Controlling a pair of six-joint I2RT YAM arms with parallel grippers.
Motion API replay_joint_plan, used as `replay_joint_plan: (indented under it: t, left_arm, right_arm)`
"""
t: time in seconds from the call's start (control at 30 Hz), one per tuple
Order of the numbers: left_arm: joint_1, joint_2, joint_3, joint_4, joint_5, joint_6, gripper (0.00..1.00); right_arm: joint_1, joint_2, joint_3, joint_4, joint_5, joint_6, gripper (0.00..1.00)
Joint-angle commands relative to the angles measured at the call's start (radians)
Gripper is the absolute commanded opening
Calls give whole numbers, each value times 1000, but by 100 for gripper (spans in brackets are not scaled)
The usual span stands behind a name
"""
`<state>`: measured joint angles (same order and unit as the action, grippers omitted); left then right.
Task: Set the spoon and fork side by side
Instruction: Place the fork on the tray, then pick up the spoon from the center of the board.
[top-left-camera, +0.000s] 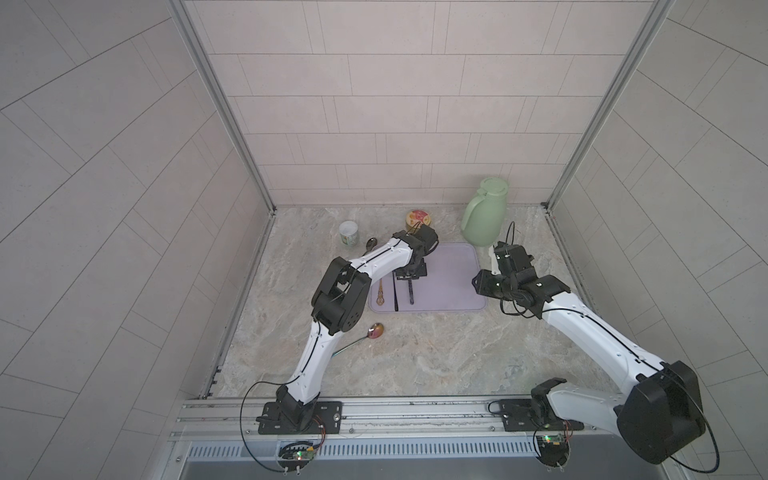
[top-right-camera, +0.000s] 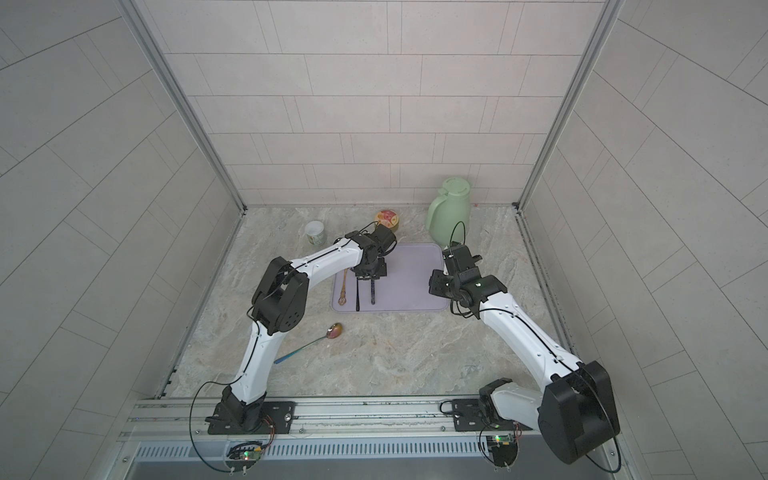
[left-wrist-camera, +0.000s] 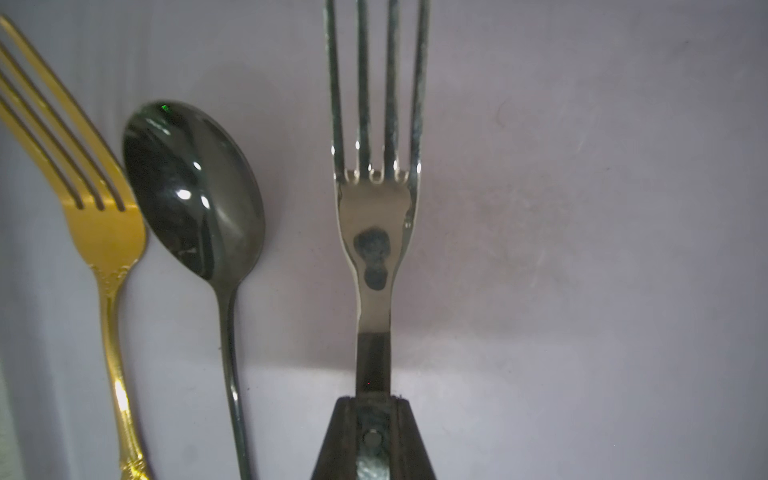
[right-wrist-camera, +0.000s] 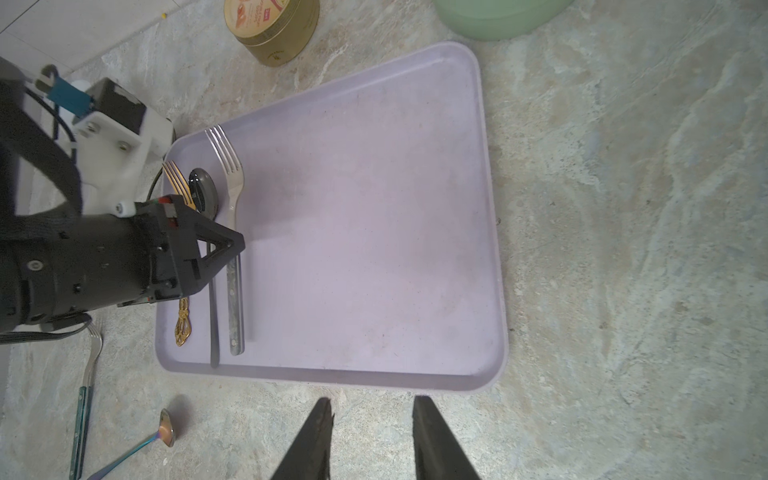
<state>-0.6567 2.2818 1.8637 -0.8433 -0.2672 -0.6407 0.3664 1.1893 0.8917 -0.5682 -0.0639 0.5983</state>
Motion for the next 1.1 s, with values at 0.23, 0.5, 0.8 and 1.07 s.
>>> replay_joint_plan:
  t: [0.23,0.5,0.8,1.07]
  left_arm:
    - [-1,34,31,14,51,-17,12]
    - [-3,-40,-8,-40,30,26,53]
    - [0,-444,-423,-46,-38,72,70]
    - [30,-699,-811,-10,-4,24,90]
  right_arm:
    - [-3,7,6,14,-31,-8,37]
    - [-2,4,7,14,-53,0,40]
    - [22,19,-20,52,-76,33,41]
    - [82,45,-14,72,-65,53,41]
